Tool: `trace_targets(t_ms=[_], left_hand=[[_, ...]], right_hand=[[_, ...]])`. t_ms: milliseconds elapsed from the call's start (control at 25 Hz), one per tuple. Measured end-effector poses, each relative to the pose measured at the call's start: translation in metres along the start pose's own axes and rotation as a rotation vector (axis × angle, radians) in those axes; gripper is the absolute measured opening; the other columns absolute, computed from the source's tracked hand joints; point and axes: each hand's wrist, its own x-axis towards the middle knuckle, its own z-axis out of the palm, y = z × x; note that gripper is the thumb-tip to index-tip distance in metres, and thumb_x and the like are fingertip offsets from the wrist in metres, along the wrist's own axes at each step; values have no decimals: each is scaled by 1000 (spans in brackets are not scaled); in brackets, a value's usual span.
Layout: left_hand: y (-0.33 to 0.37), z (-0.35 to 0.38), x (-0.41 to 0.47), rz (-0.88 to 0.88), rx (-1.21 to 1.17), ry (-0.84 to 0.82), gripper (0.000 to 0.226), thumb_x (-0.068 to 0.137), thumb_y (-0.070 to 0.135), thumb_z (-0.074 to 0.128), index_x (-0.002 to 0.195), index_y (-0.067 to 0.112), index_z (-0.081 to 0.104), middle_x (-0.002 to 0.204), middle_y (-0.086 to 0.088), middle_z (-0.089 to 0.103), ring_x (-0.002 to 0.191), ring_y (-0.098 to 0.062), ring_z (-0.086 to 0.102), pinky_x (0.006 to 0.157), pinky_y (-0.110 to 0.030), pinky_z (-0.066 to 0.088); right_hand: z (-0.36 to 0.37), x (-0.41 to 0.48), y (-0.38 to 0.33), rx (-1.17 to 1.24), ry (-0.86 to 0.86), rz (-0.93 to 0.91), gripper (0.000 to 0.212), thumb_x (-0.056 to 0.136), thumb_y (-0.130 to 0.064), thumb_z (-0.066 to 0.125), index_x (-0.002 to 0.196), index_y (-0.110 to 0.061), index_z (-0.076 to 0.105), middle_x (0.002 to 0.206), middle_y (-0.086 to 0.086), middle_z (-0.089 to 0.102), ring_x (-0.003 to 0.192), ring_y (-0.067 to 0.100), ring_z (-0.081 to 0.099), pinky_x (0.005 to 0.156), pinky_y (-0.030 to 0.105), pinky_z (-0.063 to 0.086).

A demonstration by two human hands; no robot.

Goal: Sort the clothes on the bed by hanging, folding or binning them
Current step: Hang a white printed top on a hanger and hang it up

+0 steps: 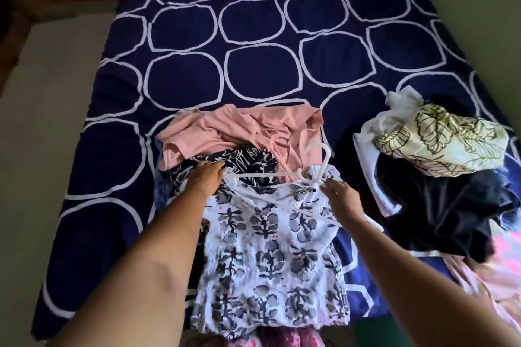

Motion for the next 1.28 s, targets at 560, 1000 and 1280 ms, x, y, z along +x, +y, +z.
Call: trace_targets(t_ms=[560,1000,1280], left_hand=[[42,-64,-27,149,-484,-188,55,55,61,72,101,30,73,109,3,71,101,-14,63,103,-39,44],[84,-117,-106,202,-422,33,32,82,33,71,109,15,70,103,-3,70,79,-13,61,69,-23,45],[64,-162,-160,285,-537,11,30,80,34,74,106,20,73,113,3,66,104,-10,56,88,-23,41]], right_hand=[[-28,-17,-31,159,-104,13,20,89,-25,65,92,-6,72,71,11,62,67,14,50,66,27,36],[-51,-44,-118,138,-235,-229,22,88,-24,68,98,-5,73,68,0,56,52,2,39,47,8,33],[-104,-61,-157,167,-719,-99,35,100,-25,47,134,-17,51,135,7,50,120,32,51,87,50,52]])
